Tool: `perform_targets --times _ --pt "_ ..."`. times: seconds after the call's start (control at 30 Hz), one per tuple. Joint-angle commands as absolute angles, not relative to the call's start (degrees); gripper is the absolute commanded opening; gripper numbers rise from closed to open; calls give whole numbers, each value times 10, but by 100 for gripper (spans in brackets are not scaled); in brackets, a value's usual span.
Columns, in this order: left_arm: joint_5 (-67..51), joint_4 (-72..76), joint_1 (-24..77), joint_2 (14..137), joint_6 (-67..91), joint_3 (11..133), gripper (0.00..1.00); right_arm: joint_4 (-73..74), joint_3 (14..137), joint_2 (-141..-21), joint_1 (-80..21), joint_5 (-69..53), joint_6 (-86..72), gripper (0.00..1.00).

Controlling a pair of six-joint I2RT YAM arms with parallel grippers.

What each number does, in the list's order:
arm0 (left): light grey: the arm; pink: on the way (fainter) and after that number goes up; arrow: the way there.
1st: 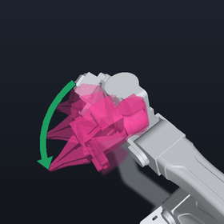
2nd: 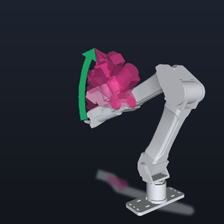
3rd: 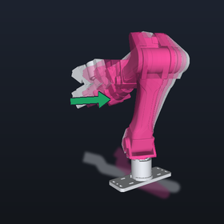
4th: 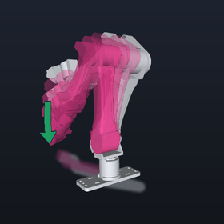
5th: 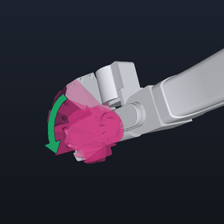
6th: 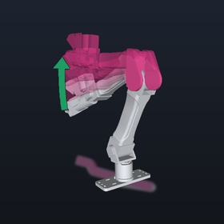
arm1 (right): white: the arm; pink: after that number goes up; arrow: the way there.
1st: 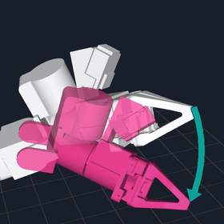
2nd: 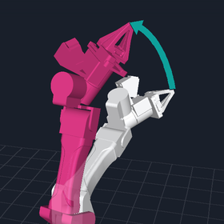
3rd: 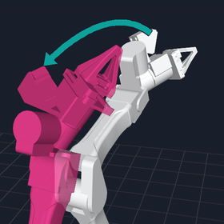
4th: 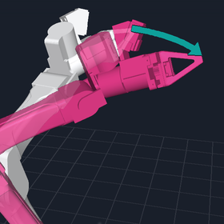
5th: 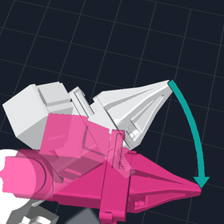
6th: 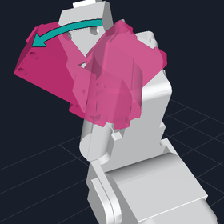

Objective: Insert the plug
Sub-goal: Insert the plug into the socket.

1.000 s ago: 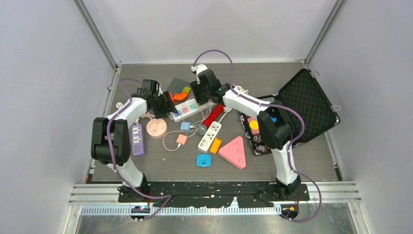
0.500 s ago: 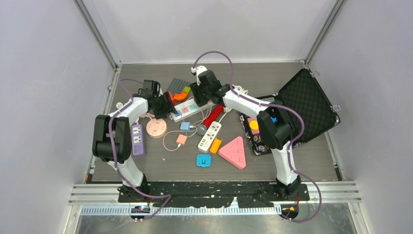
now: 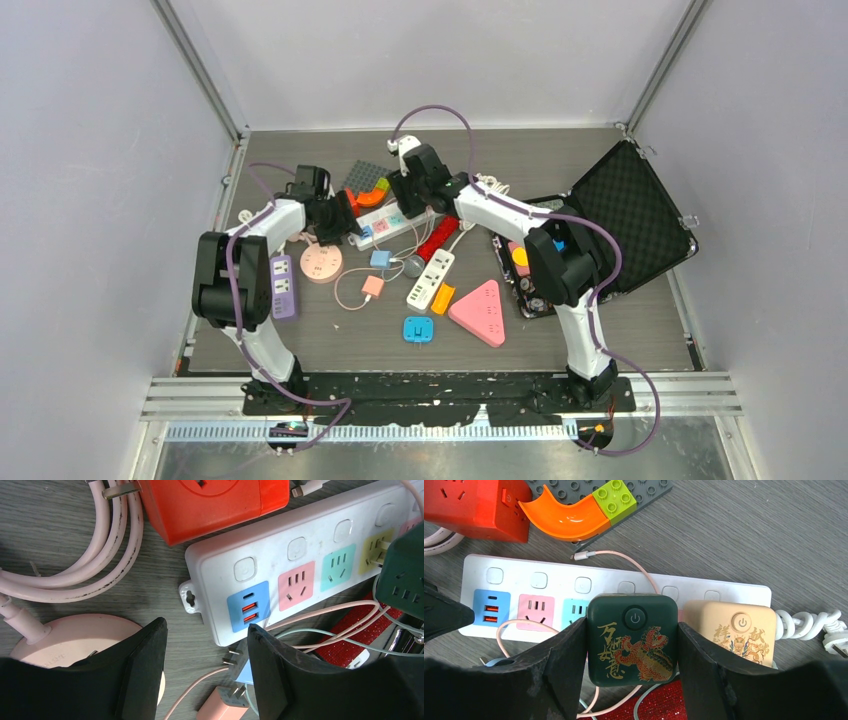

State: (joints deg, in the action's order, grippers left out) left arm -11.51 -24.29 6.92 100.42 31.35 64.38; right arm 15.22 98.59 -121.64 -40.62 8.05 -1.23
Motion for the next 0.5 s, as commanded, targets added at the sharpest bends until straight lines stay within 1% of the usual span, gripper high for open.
perform_targets --times 0.0,0.1,0.23,0.33,0.47 --pt "-106 -234 65 1005 318 665 59 197 962 -1237 -413 83 12 5" --pt "-107 -234 65 1007 318 667 59 184 929 -1221 -413 71 19 5" --pt "-108 -235 65 1015 318 670 59 152 895 -1204 -407 19 39 5" --pt "-109 -234 65 1019 319 669 59 151 895 -1205 -399 8 27 5" --pt "-107 -224 66 1022 322 662 59 177 927 -1228 -399 8 -10 5"
